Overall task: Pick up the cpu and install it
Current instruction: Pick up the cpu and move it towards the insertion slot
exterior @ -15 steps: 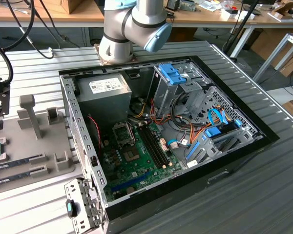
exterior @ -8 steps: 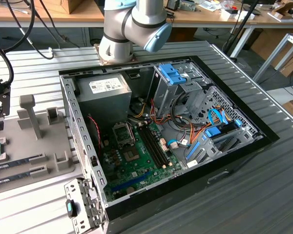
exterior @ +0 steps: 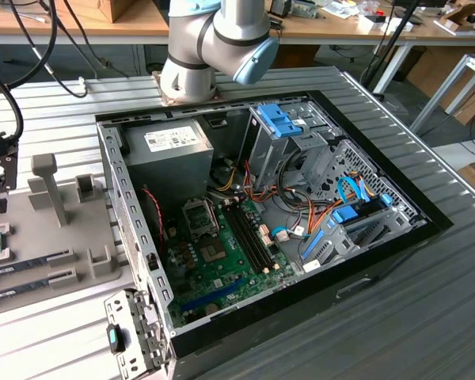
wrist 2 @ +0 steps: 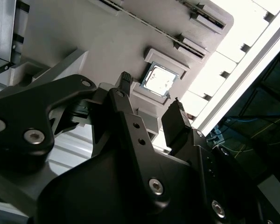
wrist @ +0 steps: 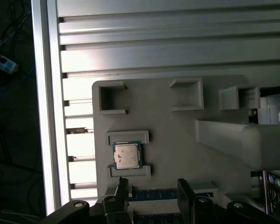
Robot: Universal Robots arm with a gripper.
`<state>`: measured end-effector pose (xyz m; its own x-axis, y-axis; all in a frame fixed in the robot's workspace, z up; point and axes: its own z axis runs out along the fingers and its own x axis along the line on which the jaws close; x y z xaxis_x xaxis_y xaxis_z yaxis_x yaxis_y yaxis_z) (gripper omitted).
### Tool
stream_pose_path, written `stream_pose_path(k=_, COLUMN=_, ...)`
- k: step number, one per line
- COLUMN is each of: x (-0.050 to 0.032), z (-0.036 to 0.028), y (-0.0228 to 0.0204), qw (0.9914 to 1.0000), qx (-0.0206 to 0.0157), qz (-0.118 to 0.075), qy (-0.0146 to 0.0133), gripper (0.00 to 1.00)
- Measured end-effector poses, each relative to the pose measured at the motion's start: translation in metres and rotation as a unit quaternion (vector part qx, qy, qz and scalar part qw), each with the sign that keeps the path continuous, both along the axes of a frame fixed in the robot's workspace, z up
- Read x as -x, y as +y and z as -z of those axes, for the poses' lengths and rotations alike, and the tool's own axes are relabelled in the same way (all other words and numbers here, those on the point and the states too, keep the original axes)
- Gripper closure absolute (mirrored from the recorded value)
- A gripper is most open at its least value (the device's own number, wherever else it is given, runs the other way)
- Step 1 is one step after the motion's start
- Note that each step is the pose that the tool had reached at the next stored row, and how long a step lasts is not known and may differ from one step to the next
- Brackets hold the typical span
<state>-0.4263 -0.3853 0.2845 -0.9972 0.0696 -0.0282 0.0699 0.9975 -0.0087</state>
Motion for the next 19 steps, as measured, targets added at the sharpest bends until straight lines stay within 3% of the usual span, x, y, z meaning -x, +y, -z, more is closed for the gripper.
stream_pose_path(k=19, x=0.0000, z=0.0069, y=0.0000, qw=1.00000, qx=0.0000, qz=0.000, qy=0.0000, gripper=0.46)
